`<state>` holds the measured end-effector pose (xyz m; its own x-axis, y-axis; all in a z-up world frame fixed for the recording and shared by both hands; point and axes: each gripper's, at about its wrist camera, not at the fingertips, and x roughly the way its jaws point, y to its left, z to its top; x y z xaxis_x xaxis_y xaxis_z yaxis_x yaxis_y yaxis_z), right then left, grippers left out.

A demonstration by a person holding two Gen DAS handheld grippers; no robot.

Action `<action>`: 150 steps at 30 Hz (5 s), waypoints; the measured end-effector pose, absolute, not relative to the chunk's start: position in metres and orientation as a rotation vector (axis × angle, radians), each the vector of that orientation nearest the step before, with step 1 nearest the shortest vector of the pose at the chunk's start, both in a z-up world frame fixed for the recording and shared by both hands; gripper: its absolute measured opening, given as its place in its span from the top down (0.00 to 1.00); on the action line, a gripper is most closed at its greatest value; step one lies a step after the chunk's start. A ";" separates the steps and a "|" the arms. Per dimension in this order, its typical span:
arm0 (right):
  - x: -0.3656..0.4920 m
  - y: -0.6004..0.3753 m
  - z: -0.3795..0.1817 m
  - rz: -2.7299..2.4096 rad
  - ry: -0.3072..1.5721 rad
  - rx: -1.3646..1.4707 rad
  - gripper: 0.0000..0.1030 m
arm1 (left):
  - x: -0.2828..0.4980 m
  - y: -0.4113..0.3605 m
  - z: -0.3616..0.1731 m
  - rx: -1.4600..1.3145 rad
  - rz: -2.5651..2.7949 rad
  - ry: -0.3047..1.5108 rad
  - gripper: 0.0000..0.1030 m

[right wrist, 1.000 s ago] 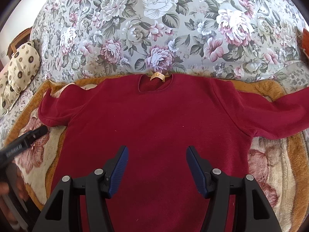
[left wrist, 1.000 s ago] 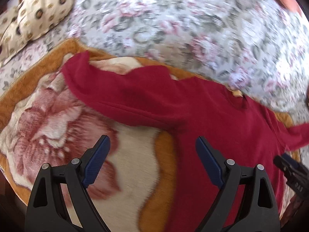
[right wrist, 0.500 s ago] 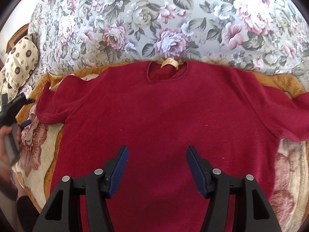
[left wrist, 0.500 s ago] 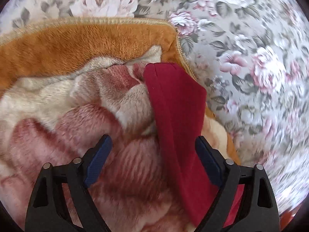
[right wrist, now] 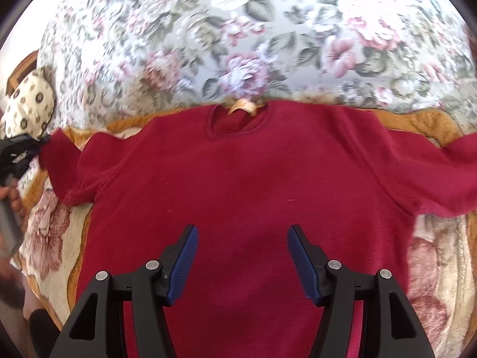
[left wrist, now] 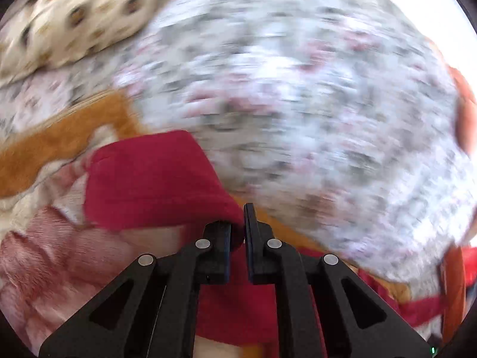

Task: Fold small clothes

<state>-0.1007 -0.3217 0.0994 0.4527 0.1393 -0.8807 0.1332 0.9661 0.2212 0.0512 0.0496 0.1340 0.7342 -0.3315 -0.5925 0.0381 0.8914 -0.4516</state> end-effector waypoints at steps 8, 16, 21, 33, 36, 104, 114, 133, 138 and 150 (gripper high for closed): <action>-0.128 -0.382 0.115 -0.116 1.041 0.350 0.42 | -0.007 -0.149 0.137 -0.267 -0.596 0.781 0.94; -0.152 -0.446 0.110 -0.228 1.029 0.460 0.42 | -0.047 -0.250 0.065 -0.004 -0.738 1.005 0.88; -0.145 -0.455 0.109 -0.209 0.996 0.495 0.42 | -0.050 -0.198 0.096 -0.061 -0.724 0.935 0.34; -0.023 -0.441 0.051 -0.083 1.136 0.298 0.72 | -0.006 -0.099 0.060 0.011 -0.360 0.989 0.30; -0.033 -0.441 0.070 -0.025 1.056 0.339 0.92 | -0.008 -0.101 0.048 0.035 -0.347 1.005 0.30; -0.052 -0.375 0.087 0.252 0.990 0.015 0.93 | -0.013 -0.120 0.046 0.022 -0.331 0.978 0.30; -0.095 -0.407 0.063 0.105 1.067 0.153 0.93 | -0.032 -0.136 0.048 0.070 -0.344 1.000 0.30; -0.220 -0.631 0.135 -0.542 0.805 0.508 0.71 | -0.042 -0.153 0.061 0.032 -0.400 1.000 0.30; -0.203 -0.667 0.130 -0.484 0.728 0.629 0.72 | -0.039 -0.154 0.061 0.027 -0.405 1.004 0.30; -0.113 -0.483 0.193 0.020 0.671 0.330 0.94 | -0.017 -0.083 0.095 -0.149 -0.320 0.932 0.30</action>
